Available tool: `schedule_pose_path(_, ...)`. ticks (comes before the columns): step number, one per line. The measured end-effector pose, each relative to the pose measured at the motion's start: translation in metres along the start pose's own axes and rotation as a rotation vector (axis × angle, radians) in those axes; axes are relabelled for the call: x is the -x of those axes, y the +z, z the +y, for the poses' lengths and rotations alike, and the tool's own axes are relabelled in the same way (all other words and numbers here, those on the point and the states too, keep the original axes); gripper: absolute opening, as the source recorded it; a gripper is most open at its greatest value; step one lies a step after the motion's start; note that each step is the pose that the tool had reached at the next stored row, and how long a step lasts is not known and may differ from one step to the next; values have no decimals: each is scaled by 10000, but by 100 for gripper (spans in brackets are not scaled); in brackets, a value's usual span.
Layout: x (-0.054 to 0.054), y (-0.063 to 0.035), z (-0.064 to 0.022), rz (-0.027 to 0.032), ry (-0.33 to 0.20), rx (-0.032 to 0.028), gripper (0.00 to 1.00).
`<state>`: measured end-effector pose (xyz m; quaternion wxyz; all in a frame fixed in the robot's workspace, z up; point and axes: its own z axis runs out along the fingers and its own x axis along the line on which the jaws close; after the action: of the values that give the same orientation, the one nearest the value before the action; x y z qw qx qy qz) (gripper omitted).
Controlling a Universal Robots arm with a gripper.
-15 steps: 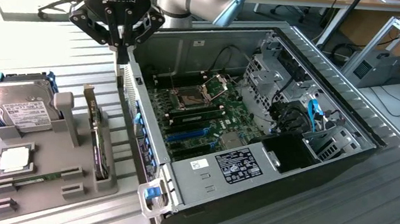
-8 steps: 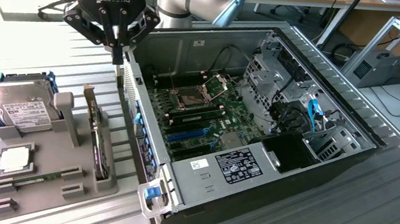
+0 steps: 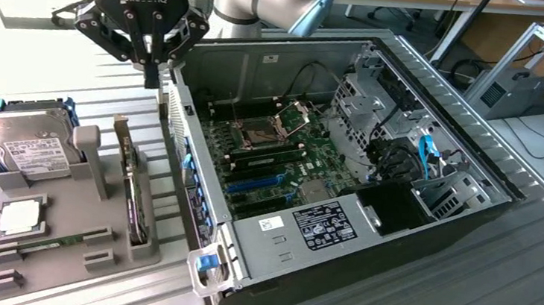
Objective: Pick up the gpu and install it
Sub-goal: 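Reach for the gpu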
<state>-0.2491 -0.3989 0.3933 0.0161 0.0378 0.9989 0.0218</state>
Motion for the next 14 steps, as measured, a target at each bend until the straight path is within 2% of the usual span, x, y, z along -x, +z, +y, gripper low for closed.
schedule_pose_path(14,-161,-5,-12,-16,0,1,11)
